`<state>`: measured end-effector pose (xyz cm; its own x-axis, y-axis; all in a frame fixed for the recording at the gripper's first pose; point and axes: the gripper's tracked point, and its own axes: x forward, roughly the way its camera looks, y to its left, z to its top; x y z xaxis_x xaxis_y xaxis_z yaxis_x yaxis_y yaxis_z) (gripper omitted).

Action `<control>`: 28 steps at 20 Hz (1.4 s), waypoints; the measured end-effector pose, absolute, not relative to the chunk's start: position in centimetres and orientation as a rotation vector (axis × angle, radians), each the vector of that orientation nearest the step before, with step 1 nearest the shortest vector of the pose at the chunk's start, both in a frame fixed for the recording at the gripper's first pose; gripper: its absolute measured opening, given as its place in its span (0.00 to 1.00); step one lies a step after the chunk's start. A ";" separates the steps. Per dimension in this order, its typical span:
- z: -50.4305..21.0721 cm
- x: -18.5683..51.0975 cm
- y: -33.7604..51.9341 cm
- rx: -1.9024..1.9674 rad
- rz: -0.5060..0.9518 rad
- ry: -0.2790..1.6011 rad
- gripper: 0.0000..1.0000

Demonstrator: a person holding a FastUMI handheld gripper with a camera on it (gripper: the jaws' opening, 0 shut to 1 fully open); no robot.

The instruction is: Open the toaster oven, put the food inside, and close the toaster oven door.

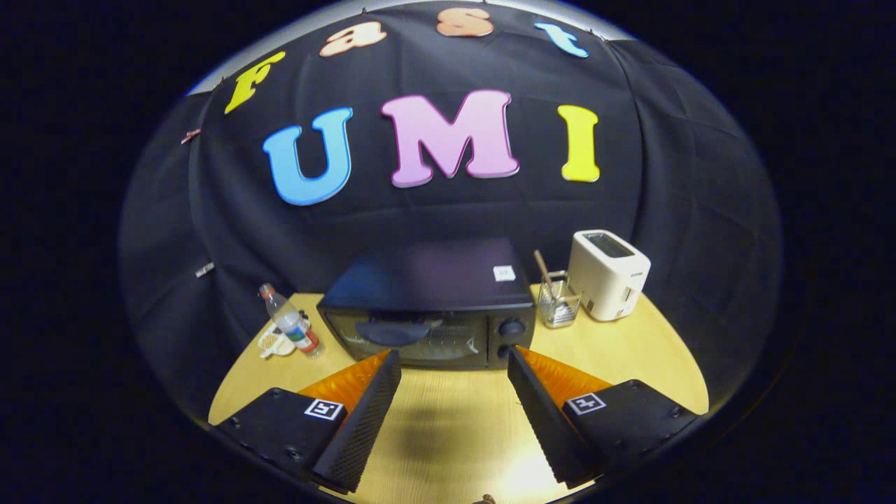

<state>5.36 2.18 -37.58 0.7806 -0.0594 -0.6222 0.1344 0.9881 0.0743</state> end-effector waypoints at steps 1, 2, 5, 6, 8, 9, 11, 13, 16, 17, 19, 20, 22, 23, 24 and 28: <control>-34.8 6.3 1.2 0.104 -0.111 0.613 0.99; -31.9 6.8 0.3 0.085 -0.117 0.558 0.99; -22.7 8.7 -0.5 0.026 -0.105 0.405 0.99; -20.0 10.0 -0.1 -0.004 -0.099 0.357 0.99; -15.3 9.8 0.4 -0.046 -0.094 0.278 0.98; -12.7 9.5 0.8 -0.042 -0.089 0.234 0.98; -8.0 9.4 2.2 0.004 -0.066 0.145 0.98; -4.6 9.3 2.9 0.024 -0.053 0.076 0.97; -2.5 8.5 2.8 0.030 -0.063 0.024 0.97; -2.3 8.0 3.1 0.048 -0.053 0.026 0.97; -2.1 7.5 3.6 0.055 -0.036 0.019 0.97; -1.9 7.2 3.3 0.047 -0.040 0.011 0.97; -1.0 7.3 3.3 0.051 -0.038 -0.021 0.97; -0.6 7.3 3.7 0.064 -0.025 -0.032 0.97; -0.5 7.4 3.9 0.073 -0.016 -0.041 0.97; -0.4 7.6 3.4 0.063 -0.028 -0.056 0.97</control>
